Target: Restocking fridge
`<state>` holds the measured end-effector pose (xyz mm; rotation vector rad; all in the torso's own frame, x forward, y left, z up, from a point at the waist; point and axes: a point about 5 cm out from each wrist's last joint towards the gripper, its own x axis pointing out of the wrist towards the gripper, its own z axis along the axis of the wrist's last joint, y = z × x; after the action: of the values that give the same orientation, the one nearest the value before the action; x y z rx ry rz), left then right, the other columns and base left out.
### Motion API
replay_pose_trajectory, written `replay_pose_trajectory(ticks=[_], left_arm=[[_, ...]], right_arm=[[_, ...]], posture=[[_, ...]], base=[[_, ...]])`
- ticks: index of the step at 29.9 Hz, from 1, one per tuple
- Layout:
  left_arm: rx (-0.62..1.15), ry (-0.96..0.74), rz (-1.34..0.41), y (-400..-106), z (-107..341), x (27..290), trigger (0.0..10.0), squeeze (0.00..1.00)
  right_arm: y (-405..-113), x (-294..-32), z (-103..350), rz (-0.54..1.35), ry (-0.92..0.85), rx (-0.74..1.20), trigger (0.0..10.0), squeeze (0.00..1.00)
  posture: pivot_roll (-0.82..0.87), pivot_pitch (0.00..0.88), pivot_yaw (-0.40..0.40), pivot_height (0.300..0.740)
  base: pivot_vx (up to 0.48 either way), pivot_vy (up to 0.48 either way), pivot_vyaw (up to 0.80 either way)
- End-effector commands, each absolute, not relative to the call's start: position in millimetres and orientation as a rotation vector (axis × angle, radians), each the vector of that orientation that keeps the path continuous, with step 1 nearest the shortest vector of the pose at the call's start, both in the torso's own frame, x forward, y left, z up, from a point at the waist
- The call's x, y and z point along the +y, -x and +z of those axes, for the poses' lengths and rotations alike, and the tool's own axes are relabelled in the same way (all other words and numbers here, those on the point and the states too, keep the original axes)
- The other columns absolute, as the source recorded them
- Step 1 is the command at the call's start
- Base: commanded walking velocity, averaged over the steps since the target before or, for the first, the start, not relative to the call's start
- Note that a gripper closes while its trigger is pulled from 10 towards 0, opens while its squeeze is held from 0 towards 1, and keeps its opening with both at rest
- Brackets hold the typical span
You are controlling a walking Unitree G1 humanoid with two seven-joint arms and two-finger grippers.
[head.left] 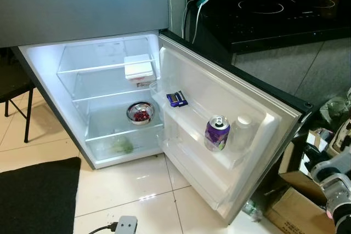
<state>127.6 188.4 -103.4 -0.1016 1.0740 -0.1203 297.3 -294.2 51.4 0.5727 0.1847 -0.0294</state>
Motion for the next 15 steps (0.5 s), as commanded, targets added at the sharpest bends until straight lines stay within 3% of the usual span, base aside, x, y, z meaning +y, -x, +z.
replay_pose_trajectory(ticks=[1, 9, 15], left_arm=[[1.086, 0.114, -0.122, -123, -105, 185, 10.0, 0.00], [1.084, 0.120, -0.118, -122, -106, 183, 10.0, 0.00], [1.087, 0.128, -0.111, -121, -106, 183, 10.0, 0.00]], right_arm=[[-299, -285, 50, 0.056, -0.587, 0.198, 10.0, 0.00], [-302, -262, 53, 0.308, -0.620, 0.208, 10.0, 0.00], [-293, -246, 54, 0.630, -0.671, 0.252, 10.0, 0.00]], posture=[[-0.03, 0.000, -0.048, 0.740], [-0.02, 0.000, -0.058, 0.740], [-0.02, 0.000, -0.066, 0.740]], base=[[0.000, 0.000, 0.00], [0.000, 0.000, 0.00], [0.000, 0.000, 0.00]])
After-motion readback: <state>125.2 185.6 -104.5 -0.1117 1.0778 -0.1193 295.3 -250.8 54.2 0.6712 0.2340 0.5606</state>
